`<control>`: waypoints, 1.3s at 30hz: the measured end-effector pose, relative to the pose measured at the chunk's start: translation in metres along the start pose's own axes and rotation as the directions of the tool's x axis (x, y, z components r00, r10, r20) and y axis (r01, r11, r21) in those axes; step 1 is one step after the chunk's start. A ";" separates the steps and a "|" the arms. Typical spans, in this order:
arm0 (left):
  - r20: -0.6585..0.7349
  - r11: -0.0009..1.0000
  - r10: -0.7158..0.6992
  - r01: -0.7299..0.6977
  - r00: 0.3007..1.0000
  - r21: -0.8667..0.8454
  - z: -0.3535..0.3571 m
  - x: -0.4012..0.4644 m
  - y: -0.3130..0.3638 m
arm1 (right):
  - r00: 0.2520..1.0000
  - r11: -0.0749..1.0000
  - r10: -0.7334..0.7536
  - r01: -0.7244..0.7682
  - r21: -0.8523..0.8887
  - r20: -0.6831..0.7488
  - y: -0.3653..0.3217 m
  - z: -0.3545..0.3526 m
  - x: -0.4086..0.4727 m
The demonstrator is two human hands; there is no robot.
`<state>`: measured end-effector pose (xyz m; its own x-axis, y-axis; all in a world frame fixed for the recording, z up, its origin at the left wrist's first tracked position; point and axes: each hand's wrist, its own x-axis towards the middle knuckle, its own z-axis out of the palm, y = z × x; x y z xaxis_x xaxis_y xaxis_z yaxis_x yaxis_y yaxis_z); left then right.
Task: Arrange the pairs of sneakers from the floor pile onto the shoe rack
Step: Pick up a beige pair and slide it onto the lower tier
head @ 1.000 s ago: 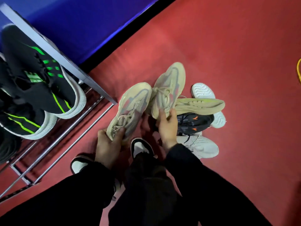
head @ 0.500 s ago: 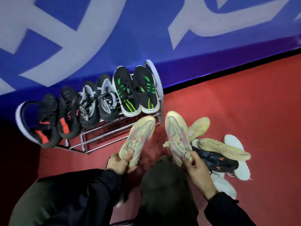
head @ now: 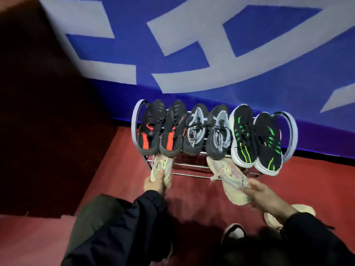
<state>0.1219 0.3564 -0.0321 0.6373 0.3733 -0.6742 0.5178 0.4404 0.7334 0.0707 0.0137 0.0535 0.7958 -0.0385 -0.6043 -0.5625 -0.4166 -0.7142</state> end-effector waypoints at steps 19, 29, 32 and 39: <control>0.016 0.970 -0.226 0.223 0.974 0.092 0.031 0.099 0.024 | 0.985 0.937 0.119 -0.070 0.342 -0.124 -0.041 0.198 0.110; 0.095 0.905 -0.207 0.154 0.974 0.396 -0.012 0.030 0.033 | 0.980 0.931 0.066 0.007 0.364 -0.187 -0.053 0.235 0.110; 0.140 0.917 -0.182 0.117 0.973 0.381 -0.017 0.016 0.019 | 0.974 0.931 0.083 -0.001 0.364 -0.210 -0.054 0.242 0.114; 0.249 0.924 -0.130 0.026 0.960 0.383 -0.018 0.018 0.010 | 0.946 0.944 0.135 -0.034 0.328 -0.293 -0.007 0.255 0.192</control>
<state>0.1285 0.3820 -0.0385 0.6863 0.0981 -0.7207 0.7131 0.1041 0.6932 0.1707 0.2412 -0.1478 0.7427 -0.3589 -0.5653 -0.6314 -0.0942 -0.7697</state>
